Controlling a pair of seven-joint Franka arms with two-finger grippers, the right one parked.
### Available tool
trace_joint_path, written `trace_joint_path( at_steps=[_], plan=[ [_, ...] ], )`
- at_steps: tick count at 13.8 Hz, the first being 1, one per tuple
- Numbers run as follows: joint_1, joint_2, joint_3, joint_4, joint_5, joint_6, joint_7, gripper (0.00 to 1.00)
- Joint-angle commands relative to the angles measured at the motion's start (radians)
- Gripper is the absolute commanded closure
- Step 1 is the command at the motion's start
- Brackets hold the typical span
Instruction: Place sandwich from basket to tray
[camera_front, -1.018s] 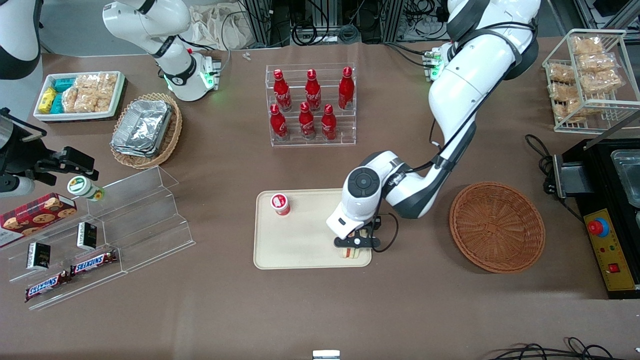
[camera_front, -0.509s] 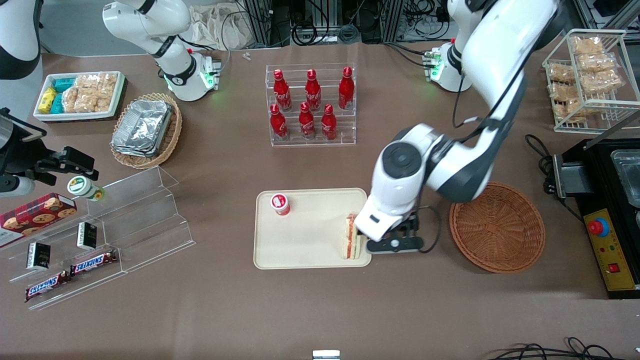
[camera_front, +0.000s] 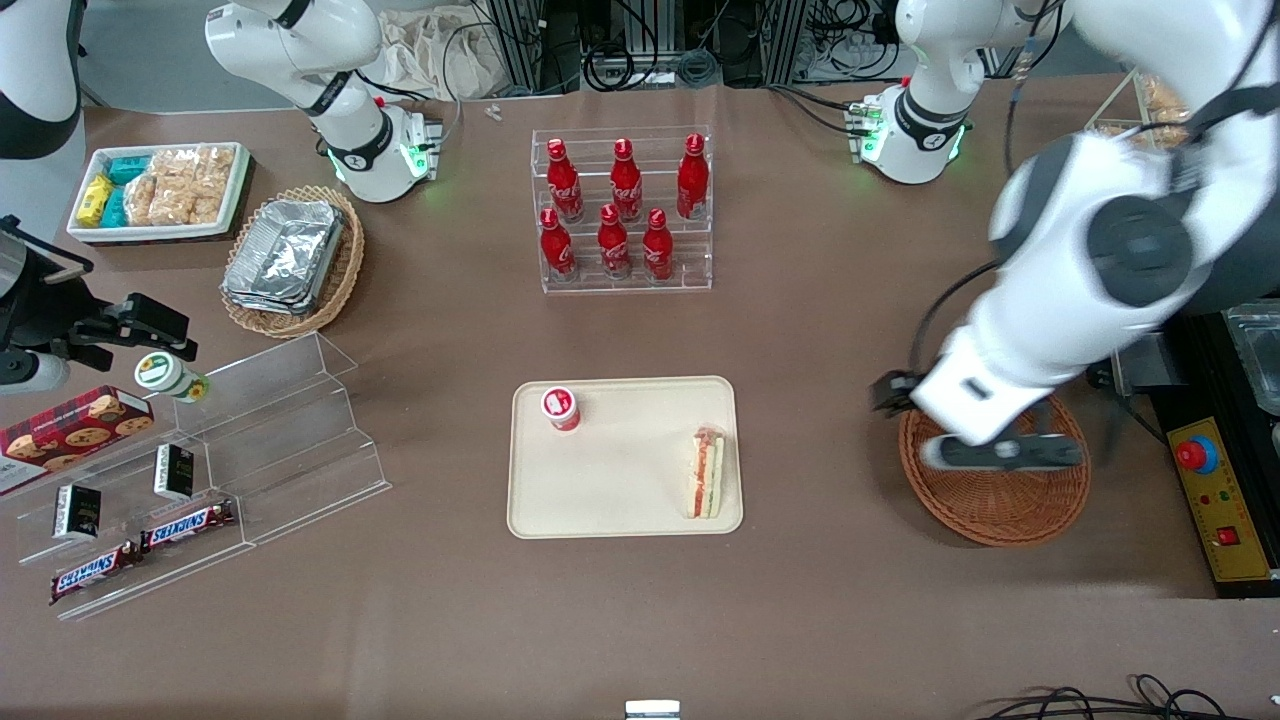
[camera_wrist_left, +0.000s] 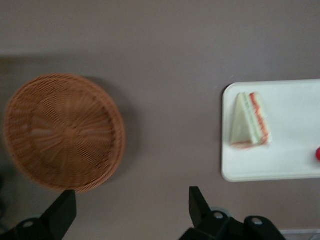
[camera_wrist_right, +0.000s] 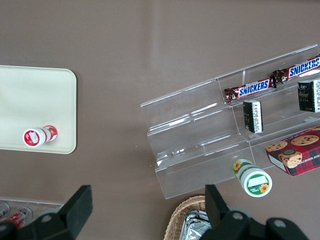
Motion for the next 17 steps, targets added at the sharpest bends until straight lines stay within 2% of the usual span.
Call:
trace_joint_path(
  at_steps=[1,3,5,6,7,9,10,11,17],
  plan=[
    [0.107,-0.101,-0.005,-0.038,-0.034,-0.069,0.097,0.0],
    [0.156,-0.152,-0.005,-0.052,-0.051,-0.154,0.207,0.0],
    [0.225,-0.239,-0.001,-0.119,-0.071,-0.163,0.346,0.0],
    [0.214,-0.291,0.037,-0.163,-0.073,-0.163,0.346,0.0],
    [0.137,-0.333,0.126,-0.202,-0.08,-0.166,0.342,0.0],
    [-0.061,-0.408,0.373,-0.28,-0.122,-0.154,0.342,0.0],
    [-0.118,-0.425,0.436,-0.295,-0.125,-0.145,0.34,0.0],
    [-0.14,-0.431,0.458,-0.302,-0.126,-0.145,0.337,0.0],
    [-0.143,-0.381,0.452,-0.23,-0.134,-0.142,0.306,0.0]
  ],
)
